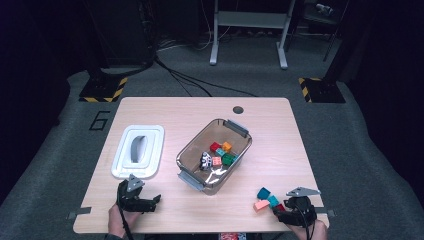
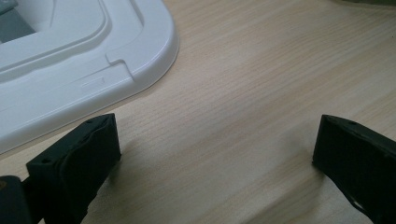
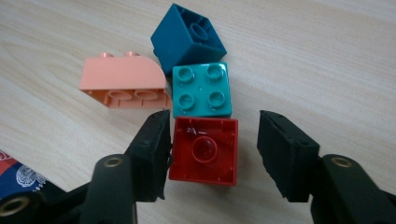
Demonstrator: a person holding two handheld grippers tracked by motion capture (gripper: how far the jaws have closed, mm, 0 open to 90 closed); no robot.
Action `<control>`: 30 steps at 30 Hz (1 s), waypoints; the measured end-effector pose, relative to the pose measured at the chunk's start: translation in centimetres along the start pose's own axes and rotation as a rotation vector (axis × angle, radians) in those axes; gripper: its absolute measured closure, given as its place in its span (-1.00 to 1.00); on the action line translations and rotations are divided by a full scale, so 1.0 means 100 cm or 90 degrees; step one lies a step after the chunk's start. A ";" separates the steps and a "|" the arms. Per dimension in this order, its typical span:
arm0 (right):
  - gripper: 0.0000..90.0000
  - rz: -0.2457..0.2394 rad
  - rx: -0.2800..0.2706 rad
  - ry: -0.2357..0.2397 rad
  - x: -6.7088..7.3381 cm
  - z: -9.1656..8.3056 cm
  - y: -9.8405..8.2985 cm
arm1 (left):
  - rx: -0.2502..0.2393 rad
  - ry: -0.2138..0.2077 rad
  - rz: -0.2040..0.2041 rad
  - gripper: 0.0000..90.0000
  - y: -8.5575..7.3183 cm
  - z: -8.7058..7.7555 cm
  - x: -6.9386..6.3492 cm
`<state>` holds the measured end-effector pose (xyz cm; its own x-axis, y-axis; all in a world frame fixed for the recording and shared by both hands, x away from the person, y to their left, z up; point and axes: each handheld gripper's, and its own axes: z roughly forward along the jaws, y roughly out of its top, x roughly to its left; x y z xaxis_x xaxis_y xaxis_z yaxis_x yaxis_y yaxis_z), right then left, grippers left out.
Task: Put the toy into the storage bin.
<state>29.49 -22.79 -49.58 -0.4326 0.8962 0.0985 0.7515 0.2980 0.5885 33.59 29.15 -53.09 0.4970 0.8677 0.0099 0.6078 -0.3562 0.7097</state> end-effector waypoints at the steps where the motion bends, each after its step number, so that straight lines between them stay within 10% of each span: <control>1: 0.03 0.004 0.003 0.000 0.000 0.000 -0.001 | 0.000 0.000 0.000 -0.99 0.000 0.000 0.000; 30: 0.30 0.031 -0.052 -0.034 -0.029 -0.009 0.014 | 0.000 0.000 0.000 -0.99 0.000 0.000 0.000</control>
<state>31.31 -25.26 -48.36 -0.3672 0.9261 0.0866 0.7270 0.2277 0.6478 33.59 29.15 -53.09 0.4973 0.8675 0.0103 0.6080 -0.3569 0.7091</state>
